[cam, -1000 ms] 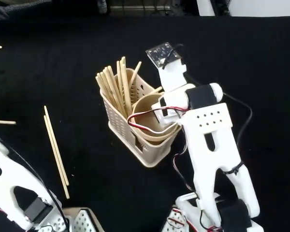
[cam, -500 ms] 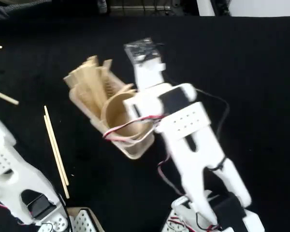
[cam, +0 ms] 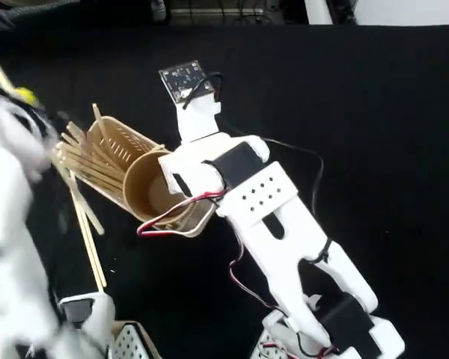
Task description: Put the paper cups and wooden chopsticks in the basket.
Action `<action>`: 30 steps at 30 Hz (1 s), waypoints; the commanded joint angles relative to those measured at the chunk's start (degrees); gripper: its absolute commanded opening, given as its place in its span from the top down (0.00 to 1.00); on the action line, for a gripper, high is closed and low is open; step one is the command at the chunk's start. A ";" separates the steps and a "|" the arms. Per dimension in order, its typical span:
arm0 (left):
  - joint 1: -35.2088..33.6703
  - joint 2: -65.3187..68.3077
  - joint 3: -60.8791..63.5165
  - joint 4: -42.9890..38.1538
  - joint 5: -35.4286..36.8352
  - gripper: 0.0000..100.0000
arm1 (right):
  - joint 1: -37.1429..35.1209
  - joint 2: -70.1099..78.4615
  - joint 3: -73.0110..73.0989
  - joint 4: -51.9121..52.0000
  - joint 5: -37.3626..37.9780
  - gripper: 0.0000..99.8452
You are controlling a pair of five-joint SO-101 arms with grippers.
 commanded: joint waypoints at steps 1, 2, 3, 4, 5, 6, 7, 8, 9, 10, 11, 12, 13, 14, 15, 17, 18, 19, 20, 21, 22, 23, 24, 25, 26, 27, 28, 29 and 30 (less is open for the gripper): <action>5.93 -25.67 34.59 -22.77 -5.01 0.97 | 2.37 11.82 -0.22 -0.18 -0.88 0.99; 6.64 -30.24 41.63 -28.40 -5.27 0.97 | 2.64 13.76 -1.10 -0.09 -0.88 0.99; 7.25 -34.46 48.48 -33.58 -5.27 0.97 | 2.73 15.34 -1.98 0.09 -0.79 0.99; 7.60 -38.59 54.90 -38.68 -5.19 0.97 | 2.73 16.66 -2.51 0.09 -0.79 0.99; 7.96 -42.55 61.41 -43.43 -5.10 0.97 | 2.73 17.98 -2.95 0.18 -0.79 0.99; 8.66 -46.07 67.03 -47.30 -5.27 0.97 | 2.73 19.03 -3.21 0.18 -0.79 0.99; 9.45 -49.58 72.40 -50.81 -5.27 0.97 | 2.73 19.91 -3.38 0.18 -0.79 0.99; 10.07 -52.48 76.79 -53.45 -5.36 0.97 | 2.81 20.53 -3.47 0.09 -0.79 0.99; 10.42 -55.21 80.48 -55.12 -5.36 0.97 | 2.81 20.79 -3.47 0.00 -0.79 0.99; 10.77 -57.32 83.56 -56.18 -5.36 0.97 | 2.81 20.88 -3.47 0.00 -0.79 0.99; 11.56 -58.99 85.93 -56.97 -5.36 0.97 | 2.81 20.88 -3.47 0.00 -0.79 0.99; 12.79 -59.96 87.69 -57.67 -5.36 0.97 | 2.81 20.88 -3.47 0.00 -0.79 0.99; 13.85 -60.40 88.57 -58.29 -5.45 0.97 | 2.81 20.88 -3.47 0.00 -0.79 0.99; 14.64 -60.48 89.10 -58.64 -5.80 0.97 | 2.81 20.88 -3.47 0.00 -0.79 0.99; 15.34 -60.48 89.45 -58.64 -7.03 0.97 | 2.81 20.97 -3.47 0.00 -0.79 0.99; 16.22 -60.48 90.77 -58.29 -9.76 0.97 | 2.81 21.05 -3.21 0.00 -0.79 0.99; 16.22 -60.57 91.82 -58.73 -10.46 0.97 | 2.81 21.14 -3.21 0.00 -0.79 0.99; 16.04 -60.57 92.53 -59.34 -10.81 0.97 | 2.73 21.14 -3.21 0.00 -0.79 0.99; 15.96 -60.66 92.88 -61.19 -10.73 0.97 | 2.73 21.14 -3.12 0.09 -0.79 0.99; 15.25 -60.75 92.35 -63.47 -10.73 0.97 | 2.73 21.14 -3.12 0.09 -0.79 0.99; 14.55 -60.66 90.77 -65.67 -10.55 0.97 | 2.73 21.23 -3.12 0.09 -0.79 0.99; 14.02 -60.57 88.13 -67.08 -10.55 0.97 | 2.73 21.23 -3.12 0.09 -0.79 0.99; 13.58 -60.48 84.70 -67.16 -10.64 0.97 | 2.73 21.23 -3.03 0.09 -0.70 0.99; 13.14 -60.48 81.01 -66.99 -10.90 0.97 | 2.73 21.23 -2.95 0.18 -0.35 0.99; 12.70 -60.48 77.58 -66.99 -10.99 0.97 | 2.73 21.23 -2.77 0.18 0.09 0.99; 12.09 -60.31 74.33 -67.08 -11.08 0.97 | 2.73 21.23 -2.42 0.09 0.18 0.99; 11.65 -59.87 71.87 -67.25 -11.08 0.97 | 2.73 21.23 -2.07 -0.09 0.18 0.99; 11.47 -58.81 70.02 -67.43 -11.08 0.97 | 2.64 21.23 -1.98 -0.18 0.18 0.99; 11.47 -57.32 68.70 -67.43 -10.73 0.97 | 2.55 21.23 -1.98 -0.18 0.18 0.99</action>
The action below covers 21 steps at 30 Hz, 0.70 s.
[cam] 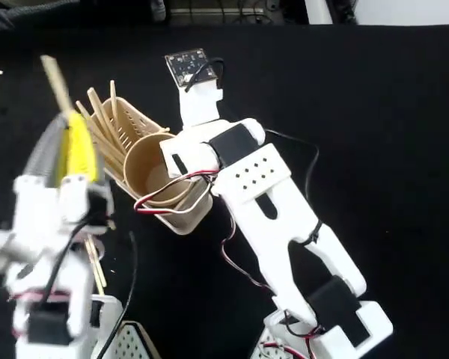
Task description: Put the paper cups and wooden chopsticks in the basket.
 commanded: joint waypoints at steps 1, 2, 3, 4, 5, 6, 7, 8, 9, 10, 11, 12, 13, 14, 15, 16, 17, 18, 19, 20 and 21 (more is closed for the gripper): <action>-1.36 4.57 -11.03 -1.49 0.00 0.97 | -0.18 11.74 4.35 -0.26 0.62 0.99; -1.36 6.59 -11.30 -2.11 0.00 0.97 | -0.18 11.74 4.35 -0.26 0.70 0.99; -1.71 8.70 -11.12 -4.66 0.00 0.97 | -0.18 11.74 4.35 -0.26 0.70 0.99; -1.71 11.08 -10.51 -9.14 0.09 0.97 | -0.09 11.74 4.44 -0.26 0.70 0.99; -1.71 13.71 -9.36 -14.24 0.79 0.97 | -0.09 11.74 4.44 -0.26 0.70 0.99; -1.89 16.53 -8.75 -19.25 1.93 0.97 | -0.09 11.74 4.44 -0.35 0.70 0.99; -1.89 19.25 -8.57 -23.82 2.64 0.97 | -0.09 11.74 4.44 -0.35 0.79 0.99; -1.89 21.98 -8.84 -27.08 2.99 0.97 | -0.09 11.74 4.44 -0.35 0.79 0.99; -1.89 24.53 -9.54 -28.92 3.34 0.97 | 0.00 11.74 4.44 -0.35 0.79 0.99; -1.89 26.81 -10.59 -29.71 3.34 0.97 | 0.00 11.74 4.44 -0.35 0.79 0.99; -1.89 29.01 -11.38 -29.71 3.60 0.97 | 0.00 11.74 4.44 -0.35 0.88 0.99; -1.89 31.03 -11.65 -29.71 4.13 0.97 | 0.00 11.74 4.44 -0.35 0.88 0.99; -1.89 32.53 -11.12 -29.71 5.19 0.97 | 0.00 11.74 4.44 -0.35 1.32 0.99; -1.98 33.67 -9.71 -30.15 6.33 0.97 | -0.09 11.74 4.44 -0.35 1.85 0.99; -2.59 34.81 -8.48 -30.77 7.21 0.97 | -0.09 11.74 4.44 -0.35 2.02 0.99; -2.59 35.96 -6.90 -32.53 7.65 0.97 | -0.09 11.74 4.44 -0.35 2.02 0.99; -2.59 36.92 -5.23 -34.64 7.74 0.97 | -0.09 11.74 4.44 -0.35 2.02 0.99; -2.95 38.07 -3.56 -36.66 7.47 0.97 | 0.00 11.74 4.35 -0.35 2.02 0.99; -3.12 39.12 -1.98 -38.77 7.47 0.97 | 0.00 11.74 4.35 -0.35 2.02 0.99; -3.21 40.26 -0.66 -40.26 7.12 0.97 | -0.09 11.74 4.35 -0.35 2.02 0.99; -3.65 41.14 0.66 -41.58 5.89 0.97 | -0.26 11.74 4.35 -0.35 2.02 0.99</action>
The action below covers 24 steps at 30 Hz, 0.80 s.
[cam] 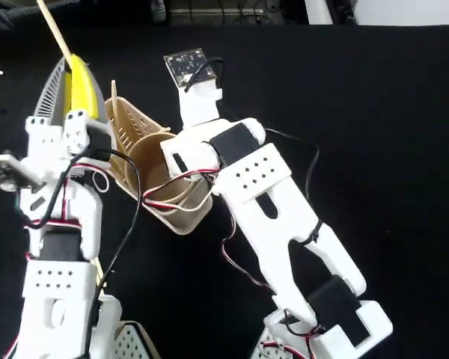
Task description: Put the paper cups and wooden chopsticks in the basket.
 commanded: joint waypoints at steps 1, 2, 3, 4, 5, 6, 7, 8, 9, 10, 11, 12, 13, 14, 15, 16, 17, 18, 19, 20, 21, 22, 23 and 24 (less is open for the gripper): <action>-2.07 4.04 4.88 -7.30 -1.85 0.97 | -0.53 11.74 4.35 -0.26 0.79 0.99; -2.15 4.75 5.76 -7.74 -2.29 0.97 | -0.53 11.74 4.35 -0.26 0.79 0.99; -2.15 5.36 6.55 -7.65 -2.46 0.97 | -0.53 11.74 4.26 -0.26 0.79 0.99; -2.15 5.54 7.08 -7.30 -2.37 0.97 | -0.44 11.74 4.26 -0.26 0.88 0.99; -2.15 5.80 7.16 -6.86 -2.55 0.96 | -0.44 11.74 4.26 -0.26 1.14 0.99; -1.63 5.80 6.55 -5.80 -2.55 0.93 | -0.44 11.74 4.26 -0.26 1.58 0.99; -0.40 5.80 5.41 -3.78 -2.55 0.88 | -0.53 11.74 4.26 -0.26 1.67 0.99; 0.22 5.80 3.38 -0.18 -2.55 0.84 | -0.53 11.74 4.26 -0.26 1.67 0.99; 0.66 5.80 0.92 5.10 -2.55 0.81 | -0.53 11.74 4.26 -0.26 1.67 0.99; 0.84 5.80 -1.98 11.25 -2.55 0.80 | -0.53 11.74 4.18 -0.26 1.58 0.99; 0.75 5.80 -5.49 17.67 -2.73 0.80 | -0.44 11.74 4.35 -0.26 1.58 0.99; 0.57 5.80 -9.10 23.91 -4.13 0.79 | -0.35 11.74 4.44 -0.26 1.58 0.99; -0.57 5.80 -13.14 29.54 -6.42 0.80 | -0.26 11.74 4.44 -0.26 1.58 0.99; -3.03 6.15 -17.01 34.81 -8.88 0.80 | -0.26 11.74 4.44 -0.26 1.58 0.99; -5.58 6.42 -20.97 39.82 -10.90 0.80 | -0.26 11.74 4.44 -0.26 1.58 0.99; -8.13 6.51 -24.75 44.84 -12.22 0.80 | -0.26 11.74 4.44 -0.26 1.58 0.99; -10.95 6.77 -27.82 49.67 -13.63 0.80 | -0.26 11.74 4.44 -0.26 1.58 0.99; -14.37 7.47 -30.73 54.51 -14.68 0.80 | -0.26 11.74 4.44 -0.26 1.58 0.99; -17.89 8.62 -33.36 58.73 -16.00 0.80 | -0.26 11.82 4.44 -0.26 1.58 0.99; -21.32 10.20 -35.65 62.42 -17.41 0.80 | -0.26 11.82 4.44 -0.26 1.58 0.99; -24.40 12.22 -37.58 65.32 -18.90 0.80 | -0.26 11.82 4.44 -0.26 1.58 0.99; -27.30 14.51 -39.08 67.34 -20.66 0.80 | -0.26 11.82 4.44 -0.26 1.58 0.99; -30.11 17.23 -40.40 68.66 -22.42 0.80 | -0.26 11.82 4.44 -0.26 1.58 0.99; -32.75 20.40 -41.71 69.27 -24.00 0.80 | -0.26 11.82 4.44 -0.26 1.58 0.99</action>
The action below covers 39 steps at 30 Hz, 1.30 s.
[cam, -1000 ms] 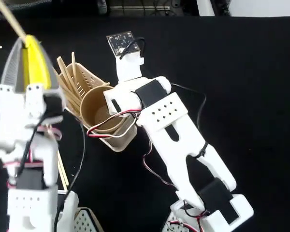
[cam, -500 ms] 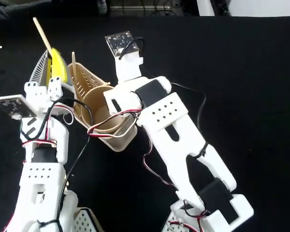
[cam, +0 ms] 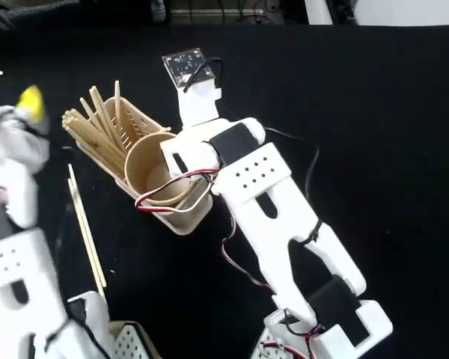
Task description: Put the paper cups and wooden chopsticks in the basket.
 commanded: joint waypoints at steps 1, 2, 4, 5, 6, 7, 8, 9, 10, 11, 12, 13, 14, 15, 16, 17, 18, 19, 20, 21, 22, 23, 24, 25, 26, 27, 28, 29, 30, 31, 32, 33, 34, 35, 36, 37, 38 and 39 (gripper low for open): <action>-13.05 11.43 -9.80 7.12 -7.21 0.80 | -0.26 11.82 4.53 -0.26 0.62 0.99; -14.90 15.03 -11.12 6.86 -8.18 0.80 | -0.35 11.82 4.53 -0.26 0.62 0.99; -17.01 23.30 -15.25 6.77 -9.93 0.80 | -0.35 11.82 4.53 -0.26 0.62 0.99; -17.54 27.78 -17.89 6.68 -11.08 0.80 | -0.35 11.82 4.53 -0.26 0.62 0.99; -17.71 32.70 -21.14 6.86 -12.57 0.80 | -0.35 11.82 4.53 -0.26 0.62 0.99; -17.89 37.80 -24.57 7.47 -14.07 0.80 | -0.35 11.82 4.62 -0.26 0.62 0.99; -17.98 43.08 -28.53 8.79 -15.30 0.80 | -0.35 11.82 4.62 -0.26 0.62 0.99; -18.15 48.44 -33.10 10.73 -16.35 0.80 | -0.35 11.82 4.70 -0.18 0.62 0.99; -18.68 53.80 -38.29 13.01 -17.58 0.80 | -0.35 11.82 5.05 -0.26 0.62 0.99; -19.30 59.34 -44.00 15.65 -18.37 0.80 | -0.35 11.82 5.32 -0.26 0.62 0.99; -19.82 65.05 -49.98 18.55 -19.16 0.80 | -0.35 11.82 5.41 -0.26 0.70 0.99; -20.35 70.68 -56.66 21.27 -19.78 0.80 | -0.35 11.82 5.41 -0.26 0.70 0.99; -20.79 76.22 -63.60 24.18 -20.48 0.80 | -0.35 11.82 5.41 -0.26 0.70 0.99; -21.49 81.85 -70.99 26.99 -21.45 0.80 | -0.35 11.82 5.41 -0.26 0.70 0.99; -22.02 87.21 -78.46 29.54 -22.24 0.80 | -0.26 11.82 5.41 -0.26 0.70 0.99; -22.55 92.75 -86.37 32.00 -22.95 0.80 | -0.26 11.82 5.41 -0.26 0.70 0.99; -23.34 98.02 -94.37 34.02 -23.91 0.80 | -0.26 11.82 5.41 -0.26 0.70 0.99; -24.31 102.86 -102.29 35.87 -25.41 0.80 | -0.26 11.82 5.49 -0.26 0.70 0.99; -24.66 107.60 -109.32 37.54 -27.34 0.80 | -0.26 11.82 5.49 -0.26 0.70 0.99; -24.48 112.18 -116.09 39.38 -29.10 0.80 | -0.26 11.82 5.49 -0.26 0.70 0.99; -23.87 116.48 -121.45 40.97 -30.59 0.80 | -0.26 11.82 5.49 -0.26 0.70 0.99; -23.16 120.44 -125.58 41.49 -32.00 0.80 | -0.26 11.82 5.49 -0.26 0.70 0.99; -23.08 123.87 -127.43 40.79 -33.05 0.80 | -0.26 11.82 5.49 -0.26 0.70 0.99; -22.90 125.54 -126.73 38.59 -33.32 0.80 | -0.26 11.82 5.49 -0.26 0.70 0.99; -22.99 125.63 -125.49 35.87 -33.14 0.80 | -0.26 11.82 5.49 -0.26 0.70 0.99; -23.16 125.98 -123.91 33.14 -32.97 0.80 | -0.26 11.82 5.49 -0.26 0.70 0.99; -23.60 126.15 -121.80 31.03 -32.88 0.80 | -0.26 11.82 5.49 -0.18 0.70 0.99; -23.87 125.80 -119.16 29.36 -32.88 0.80 | -0.26 11.82 5.49 -0.18 0.70 0.99; -24.04 125.63 -116.88 28.13 -32.88 0.80 | -0.26 11.82 5.49 -0.18 0.70 0.99; -24.22 125.54 -114.95 26.99 -32.88 0.80 | -0.26 11.82 5.49 -0.18 0.70 0.99; -24.40 125.54 -113.89 26.20 -32.88 0.80 | -0.26 11.82 5.49 -0.18 0.97 0.99; -24.75 125.54 -113.80 25.85 -32.88 0.80 | -0.26 11.82 5.49 -0.18 1.67 0.99; -25.01 125.71 -113.45 25.32 -32.79 0.80 | -0.26 11.82 5.49 -0.18 2.02 0.99; -25.01 126.07 -113.71 25.23 -32.79 0.82 | -0.26 11.82 5.49 -0.09 2.11 0.99; -25.27 126.15 -113.54 25.14 -33.14 0.84 | -0.26 11.82 5.49 -0.09 2.11 0.99; -25.45 126.15 -113.45 25.14 -33.23 0.85 | -0.26 11.82 5.49 -0.09 2.11 0.99; -25.54 126.15 -113.45 25.23 -33.32 0.86 | -0.26 11.82 5.49 -0.09 2.11 0.99; -25.63 126.15 -113.45 25.49 -33.32 0.86 | -0.26 11.82 5.49 -0.09 2.11 0.99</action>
